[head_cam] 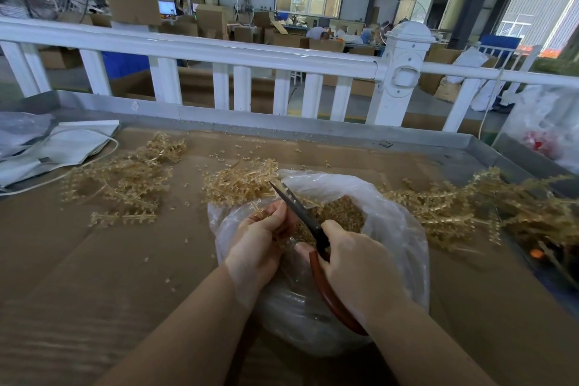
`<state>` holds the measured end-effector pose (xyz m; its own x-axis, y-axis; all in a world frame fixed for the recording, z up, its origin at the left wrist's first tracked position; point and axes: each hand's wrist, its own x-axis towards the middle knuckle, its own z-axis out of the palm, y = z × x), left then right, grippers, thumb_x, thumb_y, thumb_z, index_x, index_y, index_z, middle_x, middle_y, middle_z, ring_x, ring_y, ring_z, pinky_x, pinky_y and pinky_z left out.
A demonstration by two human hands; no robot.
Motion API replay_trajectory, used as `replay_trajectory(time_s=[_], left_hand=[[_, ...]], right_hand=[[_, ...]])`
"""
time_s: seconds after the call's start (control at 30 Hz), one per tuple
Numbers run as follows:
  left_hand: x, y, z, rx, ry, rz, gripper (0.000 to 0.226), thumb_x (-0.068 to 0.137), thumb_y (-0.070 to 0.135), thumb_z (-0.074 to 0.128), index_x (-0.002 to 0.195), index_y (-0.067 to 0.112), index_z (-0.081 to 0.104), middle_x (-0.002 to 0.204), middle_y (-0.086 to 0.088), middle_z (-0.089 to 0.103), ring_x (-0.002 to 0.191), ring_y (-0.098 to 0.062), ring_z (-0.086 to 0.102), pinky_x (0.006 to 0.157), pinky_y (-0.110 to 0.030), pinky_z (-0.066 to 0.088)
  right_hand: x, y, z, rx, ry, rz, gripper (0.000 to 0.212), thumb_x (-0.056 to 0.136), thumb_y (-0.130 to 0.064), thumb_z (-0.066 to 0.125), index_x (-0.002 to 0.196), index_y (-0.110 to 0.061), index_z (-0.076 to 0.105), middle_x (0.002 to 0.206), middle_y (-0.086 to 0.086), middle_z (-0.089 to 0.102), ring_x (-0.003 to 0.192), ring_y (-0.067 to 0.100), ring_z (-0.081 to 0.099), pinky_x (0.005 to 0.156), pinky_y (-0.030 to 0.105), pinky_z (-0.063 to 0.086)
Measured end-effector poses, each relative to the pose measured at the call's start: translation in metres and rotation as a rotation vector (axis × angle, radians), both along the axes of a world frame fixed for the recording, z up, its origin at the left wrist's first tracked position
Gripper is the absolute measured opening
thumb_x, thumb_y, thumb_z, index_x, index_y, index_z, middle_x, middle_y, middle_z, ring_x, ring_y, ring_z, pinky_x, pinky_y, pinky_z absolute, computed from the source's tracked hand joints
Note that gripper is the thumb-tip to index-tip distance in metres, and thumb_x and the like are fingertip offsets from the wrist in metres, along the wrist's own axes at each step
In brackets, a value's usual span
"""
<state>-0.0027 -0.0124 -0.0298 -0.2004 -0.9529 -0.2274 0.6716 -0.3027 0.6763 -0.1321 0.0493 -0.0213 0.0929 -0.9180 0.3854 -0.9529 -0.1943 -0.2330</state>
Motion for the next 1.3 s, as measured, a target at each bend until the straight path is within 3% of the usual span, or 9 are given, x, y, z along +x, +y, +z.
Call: replay_trajectory(time_s=[0.07,0.17,0.47,0.6,0.77,0.93,1.07,1.2,1.3], left_hand=[[0.0,0.0,0.0,-0.006,0.0,-0.006,0.011,0.09,0.001,0.054,0.081,0.003,0.06,0.063,-0.005,0.063,0.057,-0.012,0.062,0.056,-0.024,0.054],[-0.001,-0.001,-0.002,-0.024,-0.024,0.0,0.009,0.091,0.002,0.053,0.084,0.003,0.06,0.07,-0.007,0.06,0.067,-0.015,0.057,0.072,-0.027,0.049],[0.001,0.001,0.001,-0.029,-0.003,-0.028,0.018,0.09,0.002,0.053,0.074,0.003,0.061,0.059,-0.006,0.062,0.052,-0.014,0.062,0.052,-0.023,0.054],[0.002,0.001,0.002,-0.028,-0.018,-0.033,0.012,0.087,0.005,0.056,0.076,0.004,0.06,0.066,-0.008,0.058,0.06,-0.016,0.059,0.062,-0.028,0.054],[0.0,0.004,0.004,-0.046,-0.077,-0.052,0.017,0.09,0.004,0.053,0.075,0.002,0.058,0.056,-0.007,0.059,0.049,-0.015,0.059,0.048,-0.023,0.051],[-0.001,0.006,0.005,-0.058,-0.094,-0.04,0.018,0.091,0.003,0.052,0.076,0.001,0.06,0.055,-0.007,0.062,0.048,-0.016,0.062,0.047,-0.022,0.051],[-0.001,0.004,0.004,-0.045,-0.135,-0.037,0.014,0.091,0.004,0.054,0.079,0.001,0.06,0.06,-0.008,0.061,0.054,-0.017,0.06,0.052,-0.025,0.053],[-0.002,0.004,0.004,-0.028,-0.147,-0.028,0.012,0.09,0.003,0.055,0.079,0.002,0.06,0.062,-0.008,0.06,0.057,-0.018,0.058,0.058,-0.027,0.054],[-0.003,0.004,0.003,-0.031,-0.124,-0.02,0.008,0.09,0.004,0.056,0.082,0.002,0.06,0.072,-0.012,0.06,0.068,-0.022,0.058,0.077,-0.036,0.053]], right_hand=[[0.0,0.0,0.0,-0.009,0.013,-0.003,0.033,0.09,-0.064,0.035,0.085,-0.032,0.038,0.066,-0.011,0.052,0.058,0.005,0.046,0.051,0.015,0.027],[0.0,-0.001,0.0,-0.016,0.022,-0.01,0.033,0.089,-0.065,0.034,0.085,-0.032,0.037,0.067,-0.011,0.052,0.059,0.005,0.046,0.051,0.014,0.027],[0.003,0.0,0.004,-0.007,-0.006,0.015,0.032,0.091,-0.062,0.039,0.084,-0.031,0.04,0.064,-0.012,0.048,0.056,0.003,0.045,0.048,0.009,0.026],[0.004,0.0,0.008,0.006,-0.032,0.032,0.033,0.091,-0.062,0.041,0.083,-0.031,0.041,0.063,-0.013,0.047,0.056,0.003,0.046,0.05,0.011,0.031],[0.006,-0.001,0.01,0.035,-0.088,0.04,0.035,0.091,-0.063,0.039,0.084,-0.029,0.044,0.066,-0.012,0.051,0.058,0.002,0.047,0.051,0.009,0.032],[0.004,-0.004,0.012,0.023,-0.077,0.039,0.034,0.089,-0.063,0.042,0.086,-0.03,0.046,0.068,-0.015,0.05,0.059,0.003,0.048,0.055,0.007,0.034],[0.002,-0.006,0.011,0.039,-0.105,0.031,0.041,0.089,-0.063,0.044,0.092,-0.025,0.057,0.076,-0.01,0.062,0.069,0.006,0.06,0.067,0.019,0.051],[0.001,-0.007,0.011,0.057,-0.116,0.022,0.043,0.088,-0.064,0.043,0.091,-0.023,0.059,0.077,-0.008,0.064,0.069,0.007,0.061,0.068,0.02,0.051],[0.002,-0.008,0.013,0.056,-0.225,0.013,0.037,0.086,-0.061,0.049,0.085,-0.025,0.057,0.07,-0.013,0.058,0.065,0.002,0.056,0.061,0.012,0.045]])
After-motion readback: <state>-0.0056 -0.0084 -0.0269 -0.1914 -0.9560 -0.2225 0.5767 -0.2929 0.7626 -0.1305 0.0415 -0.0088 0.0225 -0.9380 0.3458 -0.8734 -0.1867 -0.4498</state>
